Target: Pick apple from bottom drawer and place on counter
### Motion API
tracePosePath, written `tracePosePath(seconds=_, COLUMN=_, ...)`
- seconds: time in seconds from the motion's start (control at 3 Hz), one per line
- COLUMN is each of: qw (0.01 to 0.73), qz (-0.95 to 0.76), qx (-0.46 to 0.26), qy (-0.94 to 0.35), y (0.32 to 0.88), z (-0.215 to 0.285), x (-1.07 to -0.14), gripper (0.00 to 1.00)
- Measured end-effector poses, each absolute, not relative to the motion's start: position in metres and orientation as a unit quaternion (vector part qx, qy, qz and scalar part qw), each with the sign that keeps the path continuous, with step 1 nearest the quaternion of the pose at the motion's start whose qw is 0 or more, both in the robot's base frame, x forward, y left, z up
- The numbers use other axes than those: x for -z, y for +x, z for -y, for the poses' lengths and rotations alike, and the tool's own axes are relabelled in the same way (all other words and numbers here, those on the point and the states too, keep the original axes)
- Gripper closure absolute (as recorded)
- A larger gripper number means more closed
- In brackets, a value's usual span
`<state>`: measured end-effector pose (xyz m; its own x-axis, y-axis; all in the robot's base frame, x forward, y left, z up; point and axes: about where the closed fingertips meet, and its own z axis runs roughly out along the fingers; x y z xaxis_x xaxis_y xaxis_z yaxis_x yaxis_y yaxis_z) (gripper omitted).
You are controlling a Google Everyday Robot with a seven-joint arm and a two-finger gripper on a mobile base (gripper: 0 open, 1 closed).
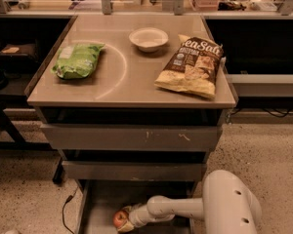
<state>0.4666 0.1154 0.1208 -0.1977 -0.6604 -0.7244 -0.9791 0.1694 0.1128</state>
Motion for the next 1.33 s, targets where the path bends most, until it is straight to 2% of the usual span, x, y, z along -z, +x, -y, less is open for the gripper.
tracePosePath(seconds=0.33, qw=0.274, qz=-0.713, qx=-0.296, qy=-0.574, y=0.458, z=-0.114, x=-0.141, gripper=1.0)
tracePosePath(seconds=1.33, qw=0.297, qz=-0.731, qx=-0.273, qy=-0.551, y=0.415, z=-0.085, x=-0.264, gripper=1.0)
